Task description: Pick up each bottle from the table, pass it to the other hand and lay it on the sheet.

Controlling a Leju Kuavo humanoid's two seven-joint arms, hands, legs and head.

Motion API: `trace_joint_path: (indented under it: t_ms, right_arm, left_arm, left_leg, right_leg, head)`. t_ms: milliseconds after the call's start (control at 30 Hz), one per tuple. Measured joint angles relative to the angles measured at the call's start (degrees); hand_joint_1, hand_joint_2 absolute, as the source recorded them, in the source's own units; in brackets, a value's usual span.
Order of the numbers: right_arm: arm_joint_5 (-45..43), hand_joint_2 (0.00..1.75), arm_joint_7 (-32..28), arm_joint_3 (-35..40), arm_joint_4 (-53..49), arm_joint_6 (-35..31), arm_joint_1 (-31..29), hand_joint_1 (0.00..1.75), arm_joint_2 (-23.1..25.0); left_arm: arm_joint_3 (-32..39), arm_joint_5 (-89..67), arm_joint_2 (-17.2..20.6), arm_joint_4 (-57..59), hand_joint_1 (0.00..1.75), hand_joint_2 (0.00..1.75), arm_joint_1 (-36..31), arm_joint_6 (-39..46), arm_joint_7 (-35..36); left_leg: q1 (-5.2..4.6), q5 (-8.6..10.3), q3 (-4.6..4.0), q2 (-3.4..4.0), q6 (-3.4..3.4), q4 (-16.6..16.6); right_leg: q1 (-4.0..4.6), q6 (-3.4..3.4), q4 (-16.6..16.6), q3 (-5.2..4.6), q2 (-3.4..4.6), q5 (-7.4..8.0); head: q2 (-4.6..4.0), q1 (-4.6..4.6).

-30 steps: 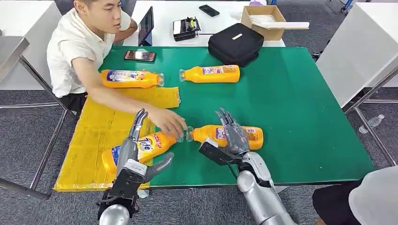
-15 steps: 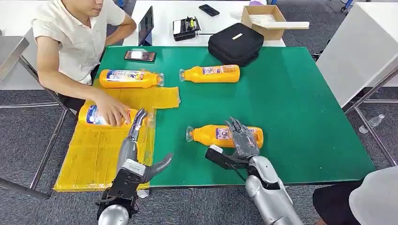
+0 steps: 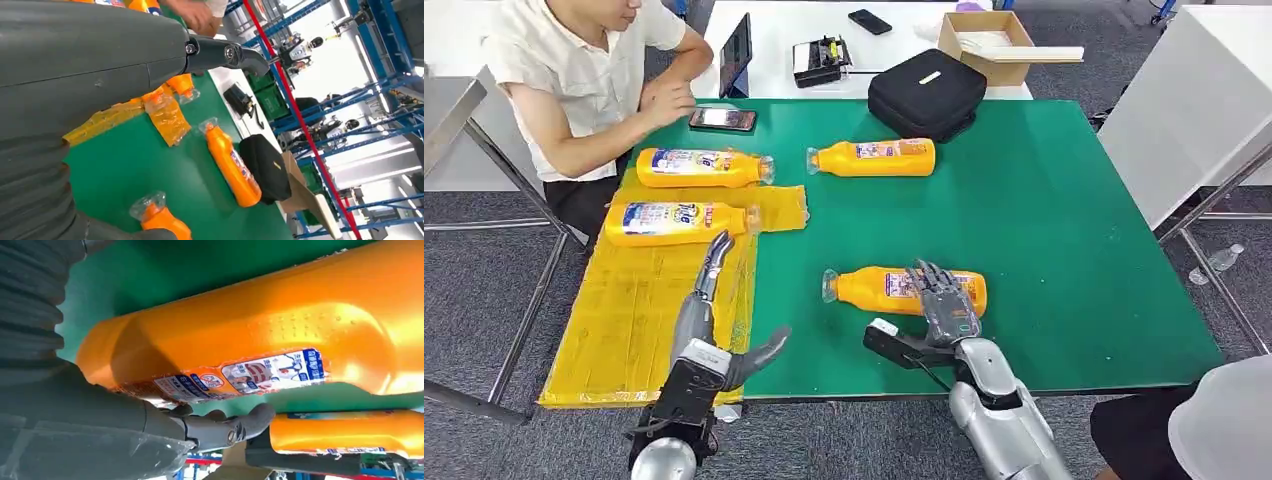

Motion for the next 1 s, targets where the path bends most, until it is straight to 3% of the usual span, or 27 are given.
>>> trace_joint_path:
  t_ms: [433,933,967,1000]
  right_arm:
    - [13.1,1.75,6.6,-1.7,0.6,-1.8,-1.0,0.0,-0.1]
    - [13.8,1.75,8.4,-3.0,1.1,0.5,-1.7,0.0,0.3]
    - [13.8,1.75,8.6,-3.3,1.5,1.0,-2.1,0.4,0.4]
    - [13.8,1.75,8.6,-3.9,2.1,1.1,-2.4,0.93,0.4]
  left_arm:
    - [0.3,-1.0,0.0,-1.1,0.0,1.75,0.9,0.3,0.7]
    - [0.3,-1.8,0.0,-1.6,0.0,1.75,1.2,0.5,1.2]
    - [0.3,-1.8,0.0,-1.6,0.0,1.75,1.2,0.5,1.2]
    - [0.3,-1.9,0.0,-1.6,0.0,1.75,1.2,0.4,1.3]
  left_leg:
    - [0.0,0.01,0.04,0.0,0.01,0.0]
    - [0.0,0.0,0.04,0.01,0.0,0.0]
    - [0.0,0.0,0.06,0.02,0.0,0.0]
    - [0.0,0.0,0.08,0.02,0.0,0.0]
  right_leg:
    - [0.0,0.0,0.0,0.05,0.0,0.01]
    - [0.0,0.0,0.0,0.04,0.01,0.01]
    - [0.0,0.0,0.0,0.04,0.01,0.01]
    - [0.0,0.0,0.0,0.03,0.0,0.01]
  head:
    - [0.0,0.0]
    - [0.0,0.0]
    - [0.0,0.0]
    - [0.0,0.0]
